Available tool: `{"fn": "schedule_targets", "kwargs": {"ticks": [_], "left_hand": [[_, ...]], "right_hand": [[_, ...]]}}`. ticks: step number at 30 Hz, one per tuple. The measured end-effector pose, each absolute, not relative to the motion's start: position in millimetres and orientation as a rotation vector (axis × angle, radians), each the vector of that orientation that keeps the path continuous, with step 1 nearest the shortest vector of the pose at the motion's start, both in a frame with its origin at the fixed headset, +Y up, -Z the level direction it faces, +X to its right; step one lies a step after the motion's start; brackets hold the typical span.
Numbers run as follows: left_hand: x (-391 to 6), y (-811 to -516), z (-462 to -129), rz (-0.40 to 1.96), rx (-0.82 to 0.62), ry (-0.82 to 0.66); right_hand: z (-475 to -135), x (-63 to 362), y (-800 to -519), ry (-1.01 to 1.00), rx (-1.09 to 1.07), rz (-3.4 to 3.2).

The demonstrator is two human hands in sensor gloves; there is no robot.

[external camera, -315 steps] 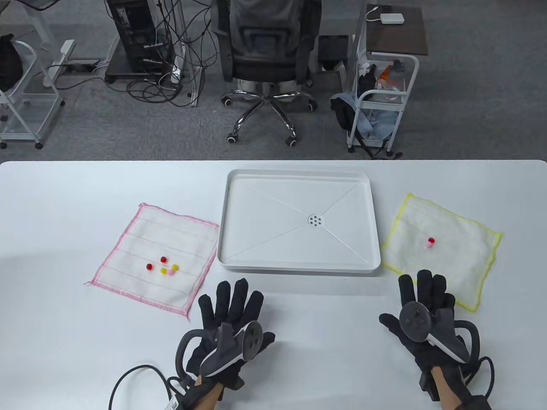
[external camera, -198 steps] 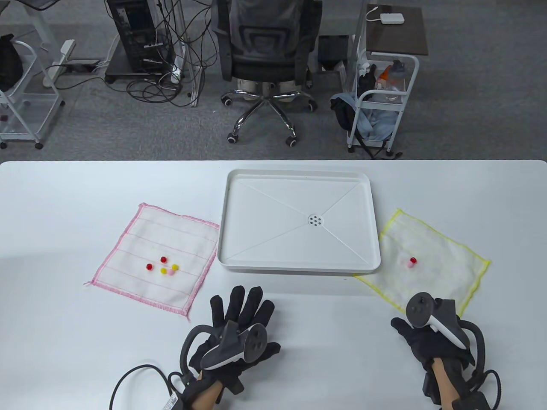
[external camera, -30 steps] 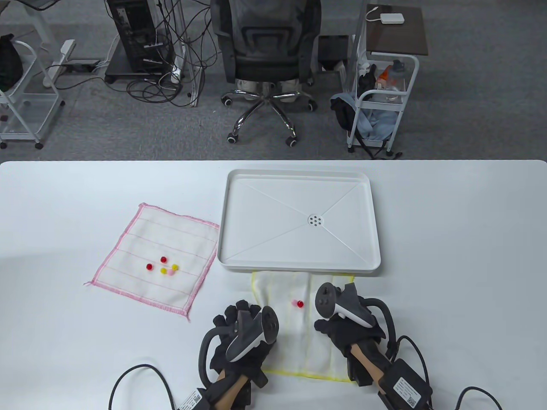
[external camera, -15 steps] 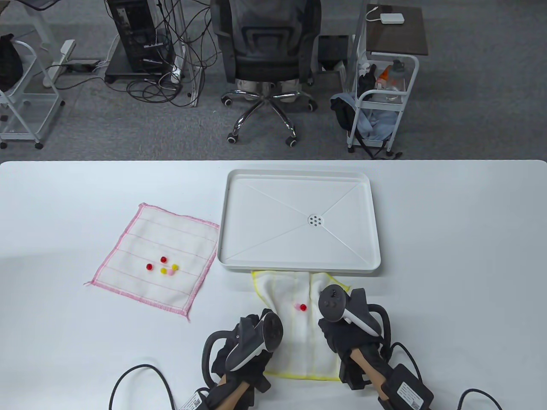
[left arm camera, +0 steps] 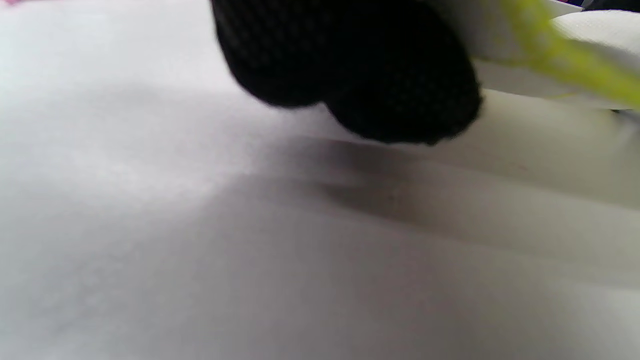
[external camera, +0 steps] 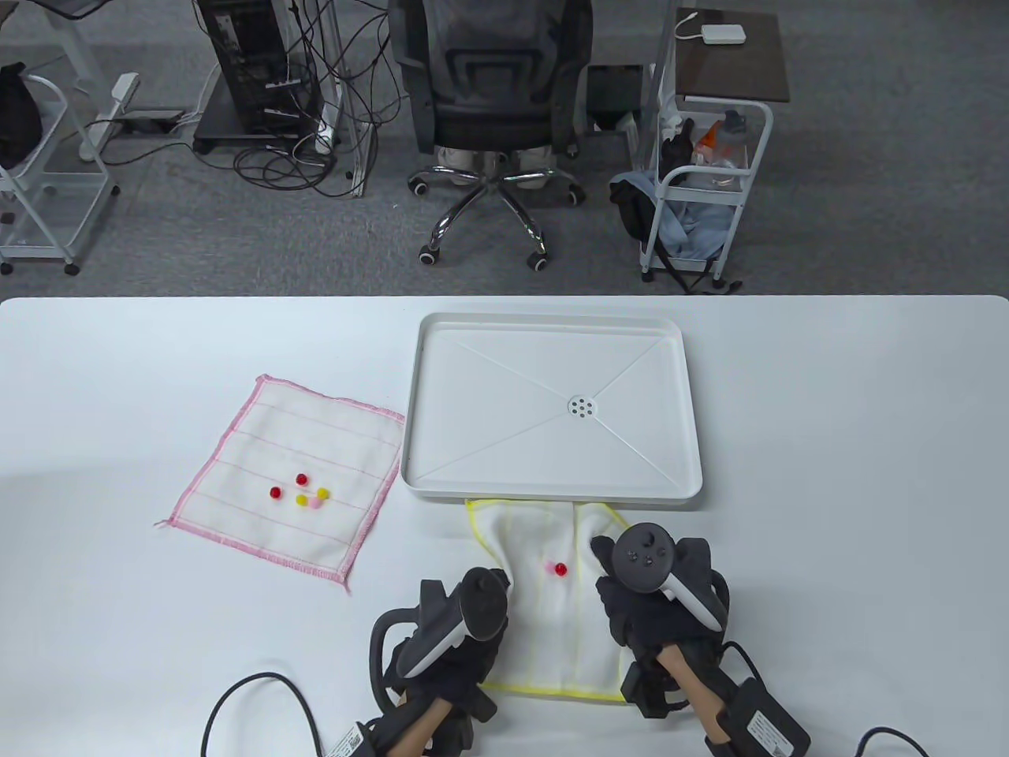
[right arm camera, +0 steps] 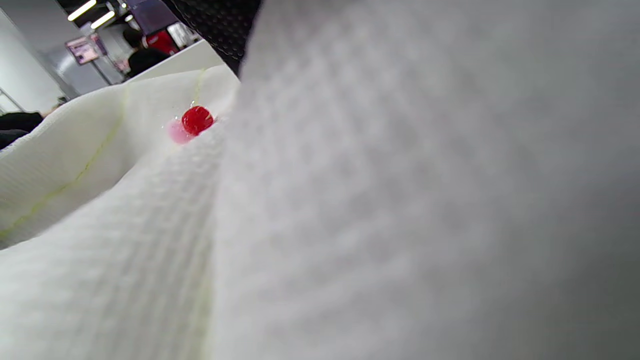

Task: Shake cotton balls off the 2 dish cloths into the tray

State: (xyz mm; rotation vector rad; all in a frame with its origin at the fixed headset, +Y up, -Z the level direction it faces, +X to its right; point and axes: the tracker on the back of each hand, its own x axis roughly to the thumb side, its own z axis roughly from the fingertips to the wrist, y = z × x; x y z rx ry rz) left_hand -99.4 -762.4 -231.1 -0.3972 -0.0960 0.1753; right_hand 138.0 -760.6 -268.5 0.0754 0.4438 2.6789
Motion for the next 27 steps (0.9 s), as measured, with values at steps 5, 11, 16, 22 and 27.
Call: {"fn": "schedule_targets", "kwargs": {"ticks": [5, 11, 16, 22, 27], "left_hand": [[-104.8, -763.4, -232.8, 0.242, -0.420, -0.105], [-110.7, -763.7, -234.1, 0.331, -0.446, -0.099], [-115.1, -761.2, -233.1, 0.401, -0.448, -0.099], [-117.9, -757.9, -230.2, 0.439, -0.440, -0.099], [-115.3, -752.9, -225.3, 0.481, -0.427, -0.103]], "right_hand": [[-267.8, 142.5, -760.3, 0.437, 0.073, 2.626], [-266.9, 146.5, -758.9, 0.424, 0.071, 2.564], [-264.4, 145.5, -756.3, 0.399, 0.086, 2.546], [-259.2, 143.3, -751.9, 0.375, 0.107, 2.546], [-253.1, 143.7, -742.3, 0.335, 0.121, 2.568]]}}
